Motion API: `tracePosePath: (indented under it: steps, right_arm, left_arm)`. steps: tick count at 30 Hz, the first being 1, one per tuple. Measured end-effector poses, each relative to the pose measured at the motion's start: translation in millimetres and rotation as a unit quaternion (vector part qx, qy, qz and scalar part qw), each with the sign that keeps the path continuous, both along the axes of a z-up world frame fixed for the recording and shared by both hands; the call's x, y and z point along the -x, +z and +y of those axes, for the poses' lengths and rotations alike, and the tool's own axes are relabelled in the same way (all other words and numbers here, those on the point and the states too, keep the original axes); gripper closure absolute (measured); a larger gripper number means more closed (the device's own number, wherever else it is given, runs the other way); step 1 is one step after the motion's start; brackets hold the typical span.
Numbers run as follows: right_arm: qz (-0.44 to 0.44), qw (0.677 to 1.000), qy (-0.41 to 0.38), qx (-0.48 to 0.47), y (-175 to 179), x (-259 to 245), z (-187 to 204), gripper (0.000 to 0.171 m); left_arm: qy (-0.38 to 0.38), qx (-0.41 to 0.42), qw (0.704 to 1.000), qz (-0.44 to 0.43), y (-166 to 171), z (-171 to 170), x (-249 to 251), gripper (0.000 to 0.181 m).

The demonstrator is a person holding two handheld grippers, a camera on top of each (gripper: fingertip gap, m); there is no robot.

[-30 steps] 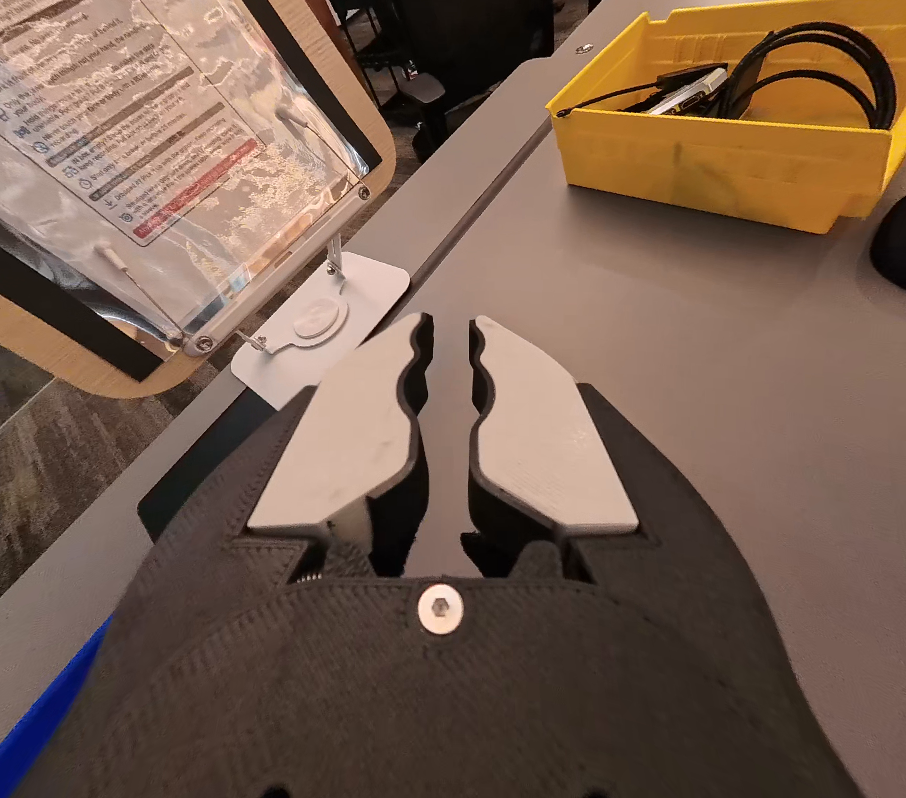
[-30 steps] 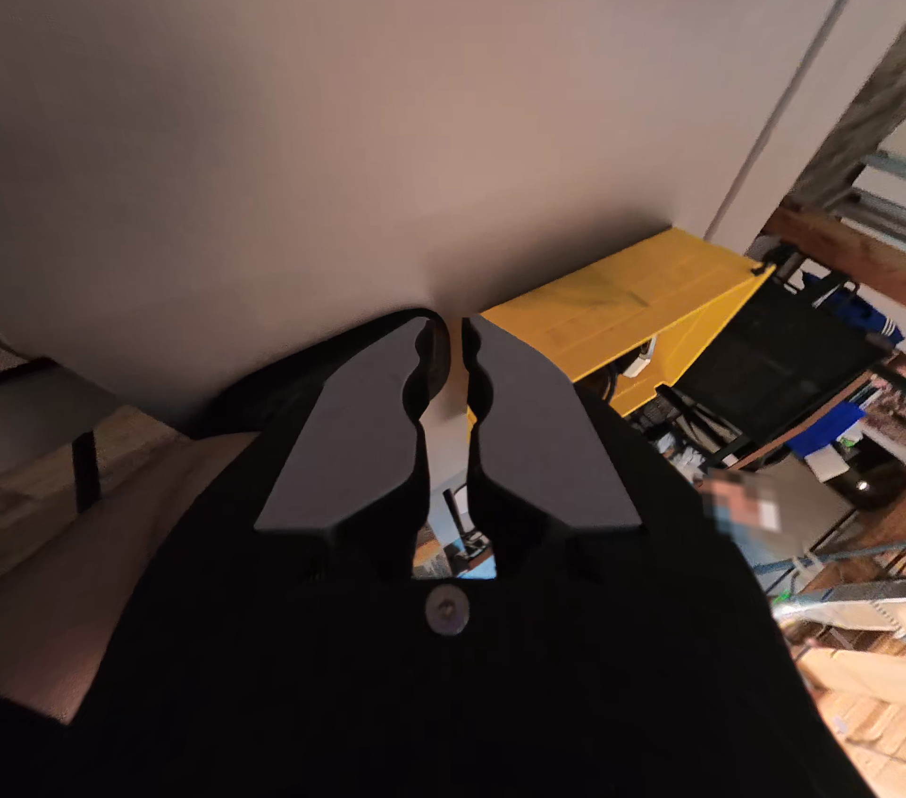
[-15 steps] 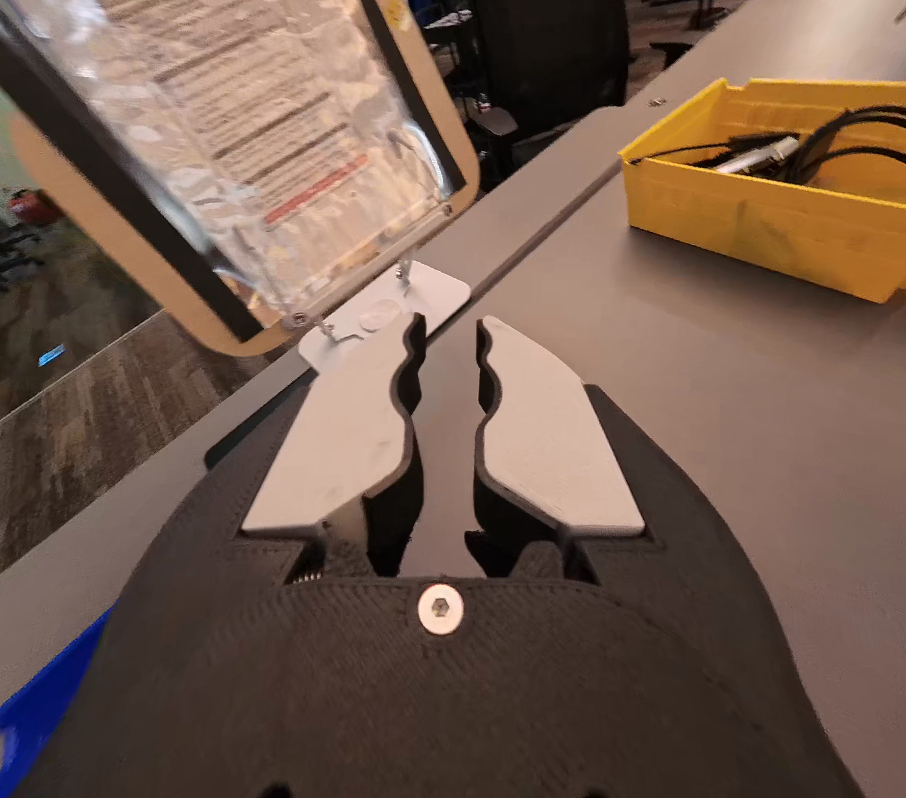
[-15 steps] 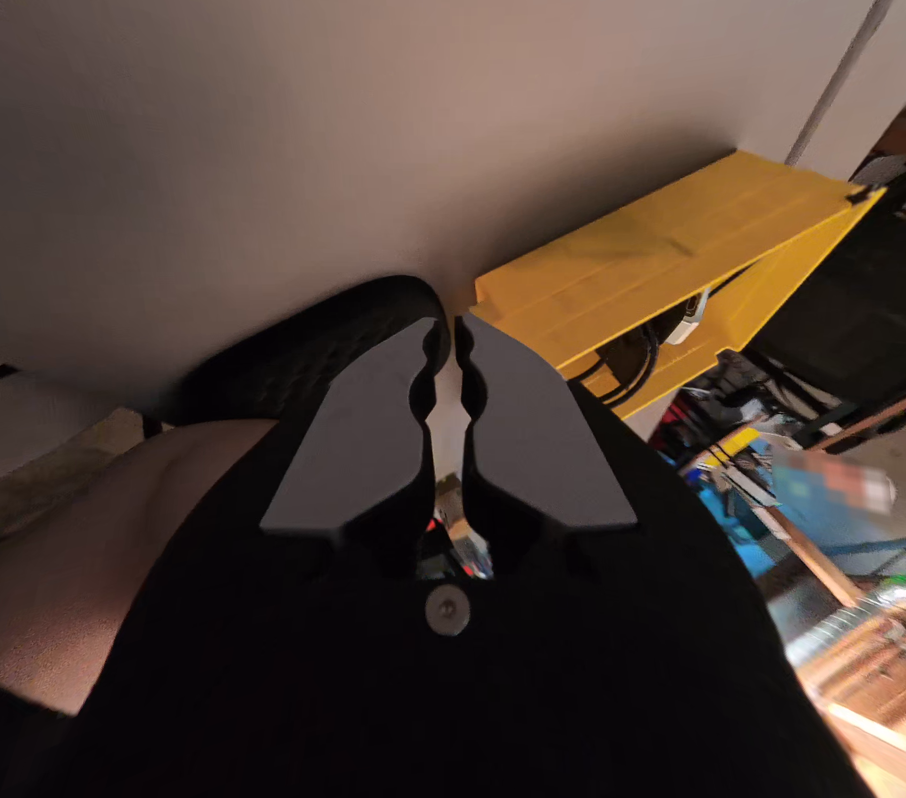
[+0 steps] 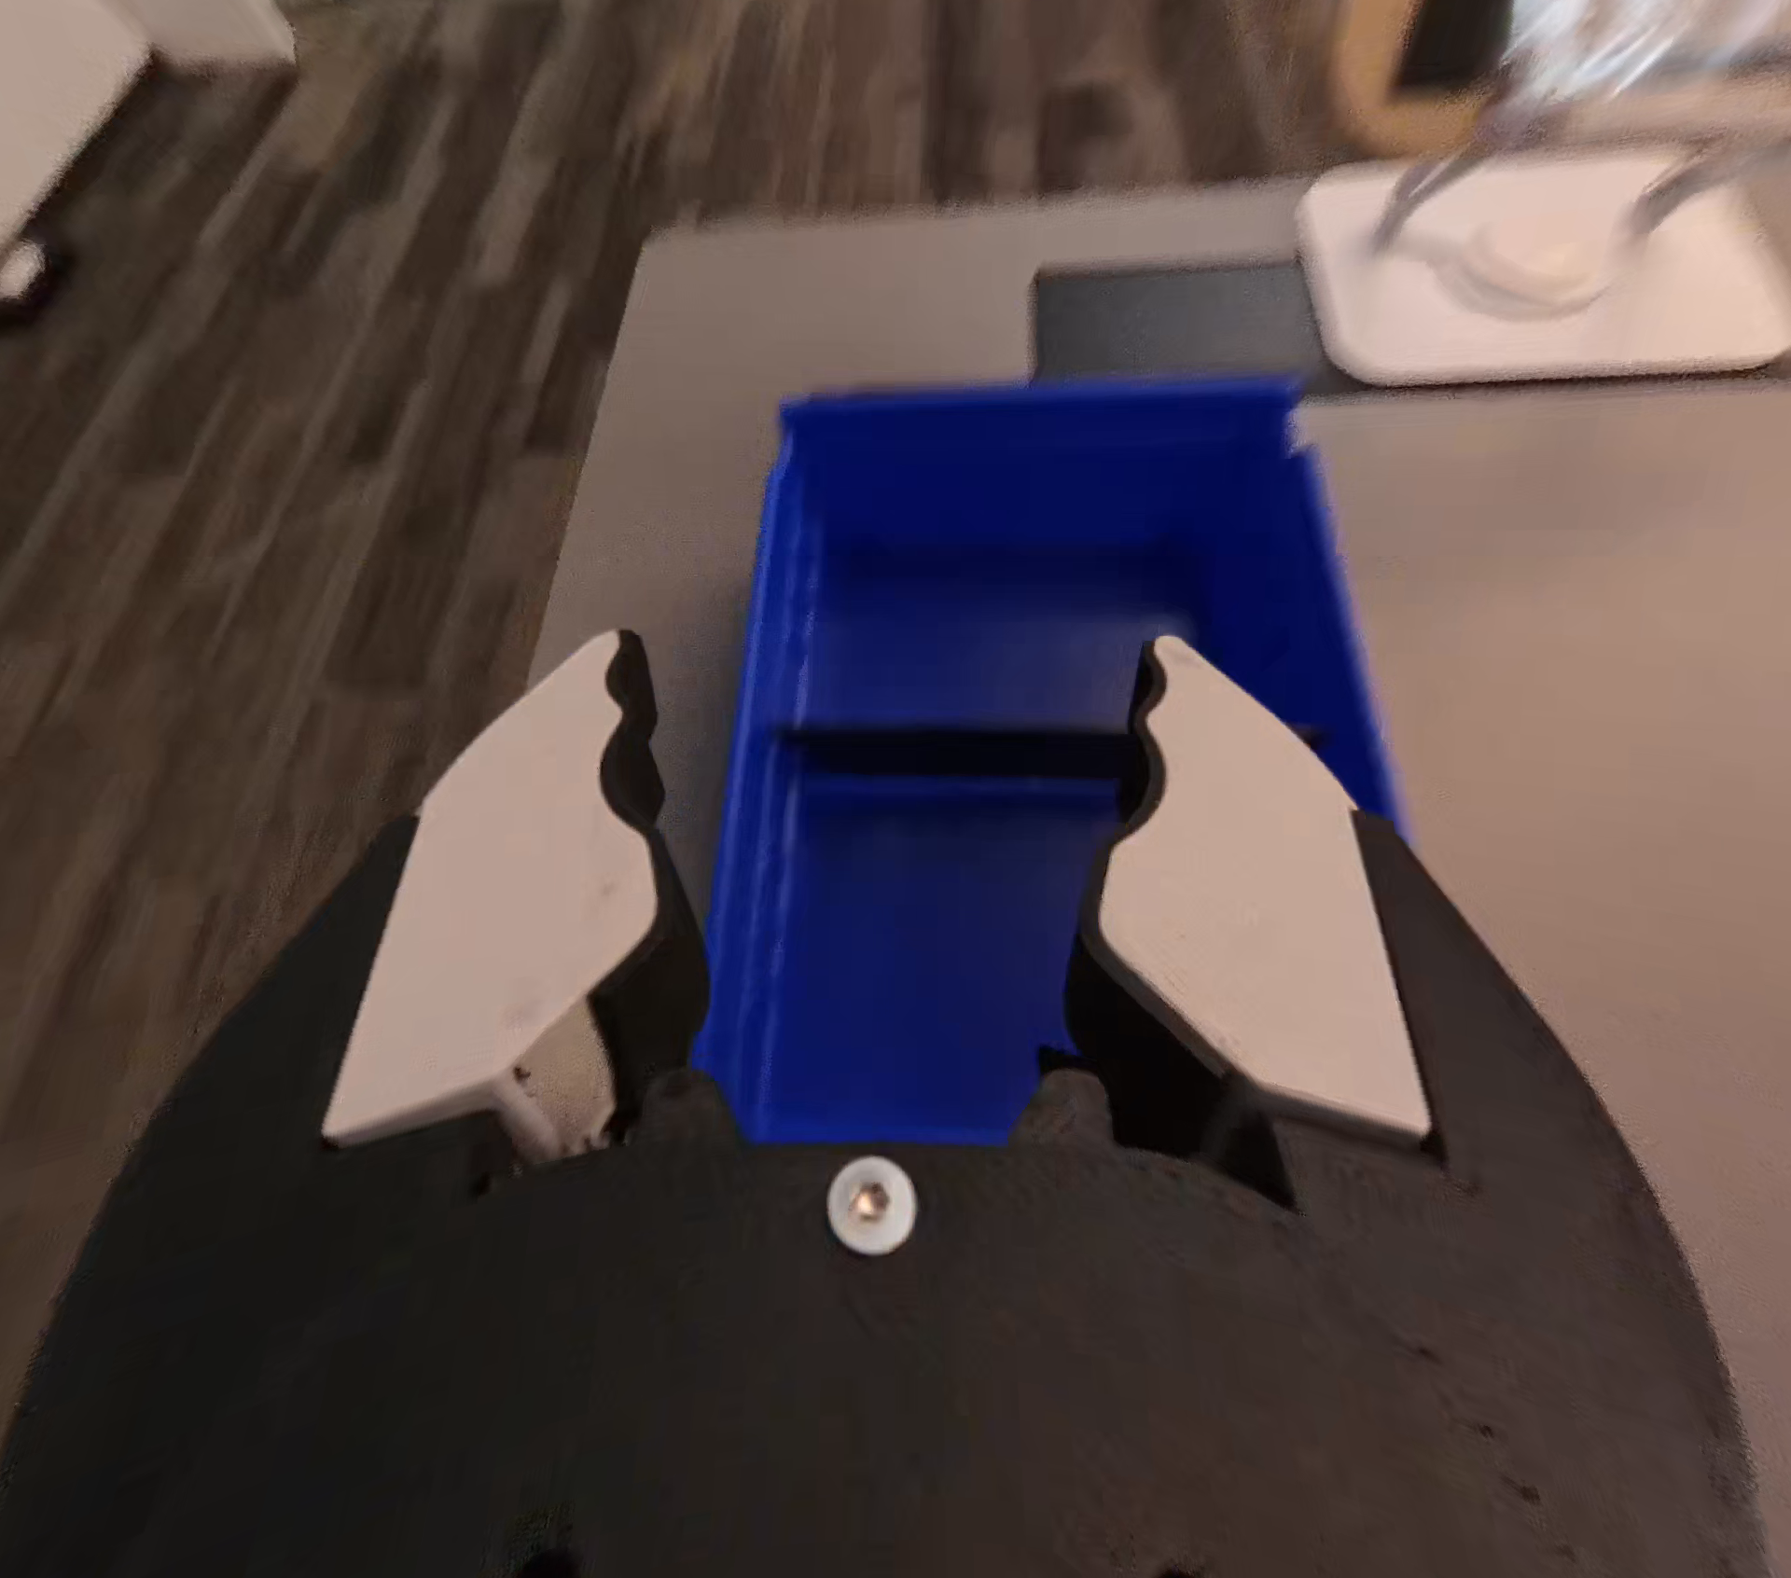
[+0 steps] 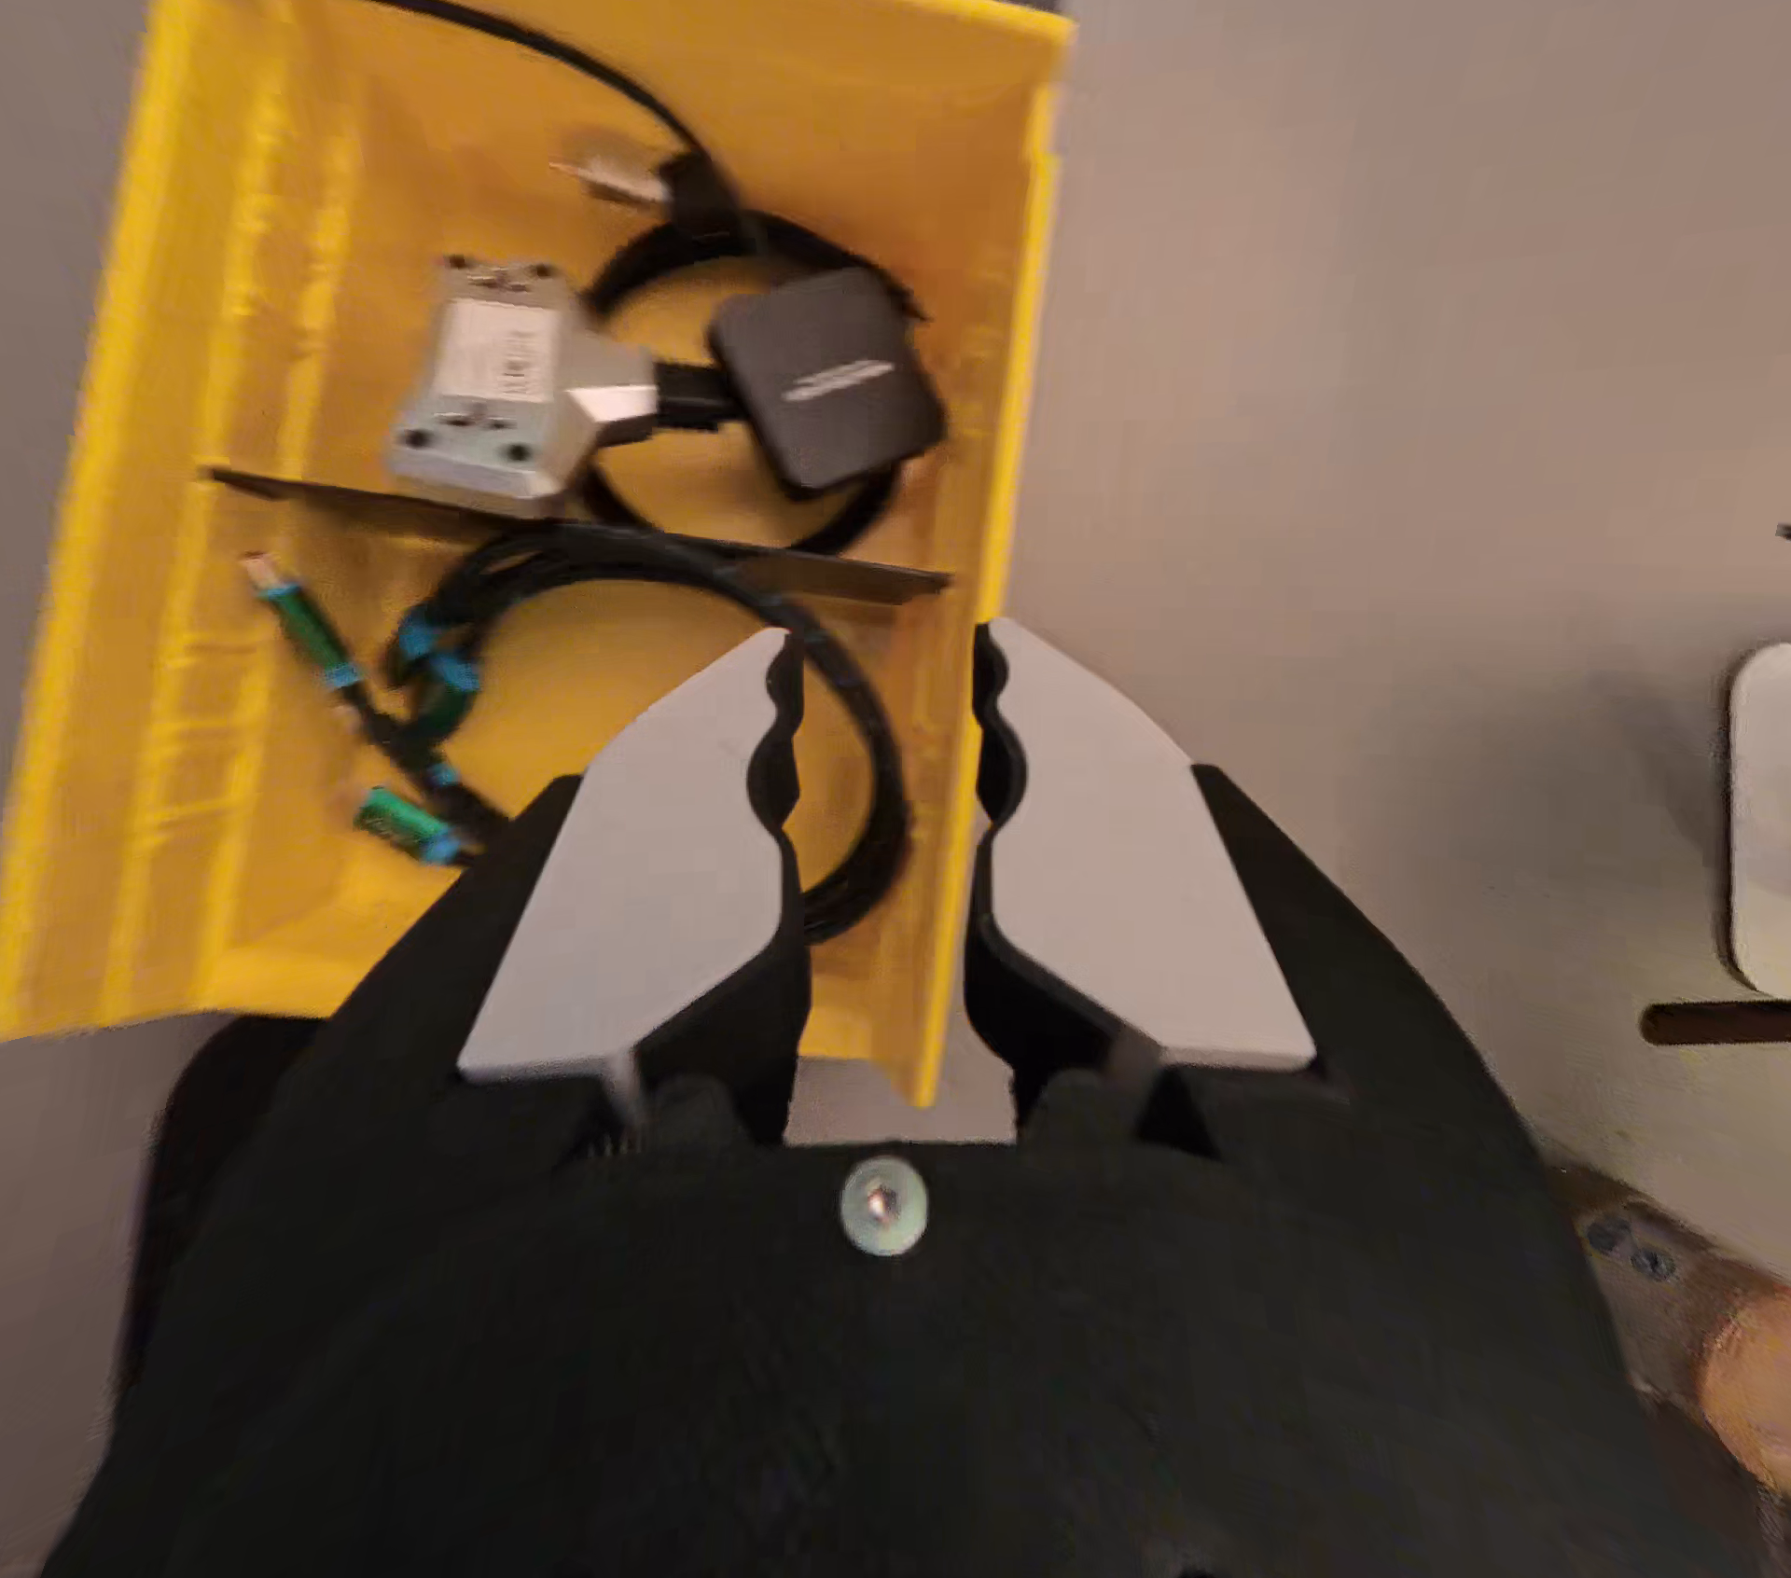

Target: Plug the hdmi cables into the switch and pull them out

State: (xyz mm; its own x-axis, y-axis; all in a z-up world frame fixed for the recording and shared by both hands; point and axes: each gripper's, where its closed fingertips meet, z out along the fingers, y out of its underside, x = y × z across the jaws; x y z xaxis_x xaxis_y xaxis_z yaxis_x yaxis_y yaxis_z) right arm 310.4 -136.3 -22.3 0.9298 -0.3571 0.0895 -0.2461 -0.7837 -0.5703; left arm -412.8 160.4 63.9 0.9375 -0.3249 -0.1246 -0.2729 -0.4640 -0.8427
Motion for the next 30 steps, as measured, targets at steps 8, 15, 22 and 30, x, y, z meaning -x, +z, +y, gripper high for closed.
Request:
tracePosePath:
  steps: [8, 15, 22, 30]
  right_arm:
    - [0.02, 0.997, -0.021, 0.071, -43, -10, -32, 0.129]
    - [0.149, 0.983, -0.091, 0.049, -67, -15, -37, 0.146]
    - [0.21, 0.973, -0.088, 0.035, -72, -5, -31, 0.164]
    - [0.19, 0.979, -0.033, 0.067, -72, 7, -29, 0.165]
  left_arm:
    - [0.052, 0.224, 0.973, -0.014, -85, -6, 71, 0.075]
    - [0.052, 0.265, 0.963, 0.017, -112, 2, 73, 0.084]
    - [0.069, 0.341, 0.936, 0.053, -152, 4, 81, 0.116]
    - [0.017, 0.404, 0.912, 0.074, -174, -12, 68, 0.176]
